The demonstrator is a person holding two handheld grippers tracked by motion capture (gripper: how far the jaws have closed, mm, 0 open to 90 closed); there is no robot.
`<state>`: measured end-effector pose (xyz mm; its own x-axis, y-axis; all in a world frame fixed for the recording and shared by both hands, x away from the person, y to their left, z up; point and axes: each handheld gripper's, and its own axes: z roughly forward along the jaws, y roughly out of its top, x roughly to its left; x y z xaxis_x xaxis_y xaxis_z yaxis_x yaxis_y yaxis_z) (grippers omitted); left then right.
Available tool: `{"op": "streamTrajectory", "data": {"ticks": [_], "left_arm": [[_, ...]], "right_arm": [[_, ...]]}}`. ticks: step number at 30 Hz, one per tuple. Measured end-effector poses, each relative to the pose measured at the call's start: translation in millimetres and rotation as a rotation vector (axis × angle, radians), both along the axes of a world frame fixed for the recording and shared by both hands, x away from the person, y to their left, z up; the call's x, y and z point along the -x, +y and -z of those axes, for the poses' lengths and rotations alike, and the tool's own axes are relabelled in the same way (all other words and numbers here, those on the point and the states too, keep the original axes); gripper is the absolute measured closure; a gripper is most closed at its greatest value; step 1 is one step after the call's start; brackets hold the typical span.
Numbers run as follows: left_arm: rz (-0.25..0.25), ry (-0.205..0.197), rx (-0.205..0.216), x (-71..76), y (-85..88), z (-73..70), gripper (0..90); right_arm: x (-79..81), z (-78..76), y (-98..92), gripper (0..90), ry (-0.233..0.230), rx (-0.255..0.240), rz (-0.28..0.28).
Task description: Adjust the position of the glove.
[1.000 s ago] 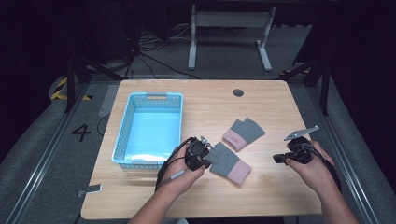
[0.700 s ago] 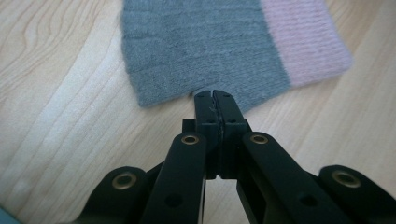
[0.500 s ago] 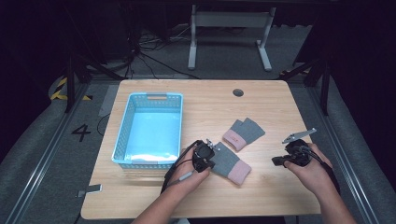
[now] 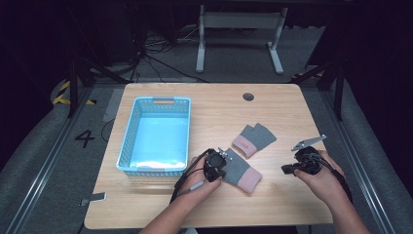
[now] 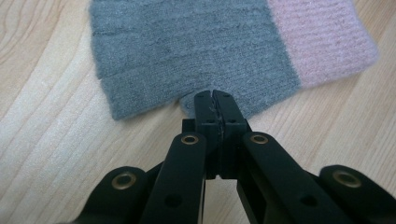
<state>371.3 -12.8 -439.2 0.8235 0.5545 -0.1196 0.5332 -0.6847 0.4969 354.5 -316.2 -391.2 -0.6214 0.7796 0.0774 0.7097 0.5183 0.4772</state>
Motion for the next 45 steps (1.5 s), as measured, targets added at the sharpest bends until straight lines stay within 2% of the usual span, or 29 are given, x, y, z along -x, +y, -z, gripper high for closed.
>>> {"op": "streamTrajectory", "data": {"ticks": [7, 15, 19, 25, 26, 36, 44, 45], "left_arm": [[0.008, 0.014, -0.007, 1.1, -2.3, 0.9, 90.0], [0.093, 0.046, -0.042, 12.8, -14.0, -1.9, 89.9], [0.135, 0.038, -0.046, 18.3, -19.9, -1.9, 89.6], [0.165, 0.036, -0.044, 26.2, -29.3, -1.7, 89.5], [0.187, 0.027, -0.044, 28.7, -32.3, -1.7, 89.3], [0.223, 0.019, -0.046, 36.1, -41.5, -1.8, 89.0], [0.229, 0.028, -0.027, 35.9, -40.1, -6.8, 85.8], [0.228, 0.024, -0.011, 35.9, -38.3, -10.6, 85.1]], "right_arm": [[0.3, -0.5, 0.3, 90.0, -0.001, -0.003, 0.0], [-0.1, -0.5, 1.1, 90.0, -0.001, -0.002, -0.005], [-0.3, -0.4, 1.2, 90.0, 0.001, -0.002, -0.008], [0.2, -0.9, 0.8, 90.0, 0.0, -0.003, -0.007], [0.4, -1.0, 0.4, 90.0, 0.001, -0.003, -0.004], [2.3, -1.2, -0.7, 90.0, 0.0, -0.002, 0.002], [4.1, -1.4, -4.8, 90.0, -0.005, -0.003, 0.01], [4.3, -2.2, -5.5, 90.0, -0.007, -0.002, 0.013]]}}
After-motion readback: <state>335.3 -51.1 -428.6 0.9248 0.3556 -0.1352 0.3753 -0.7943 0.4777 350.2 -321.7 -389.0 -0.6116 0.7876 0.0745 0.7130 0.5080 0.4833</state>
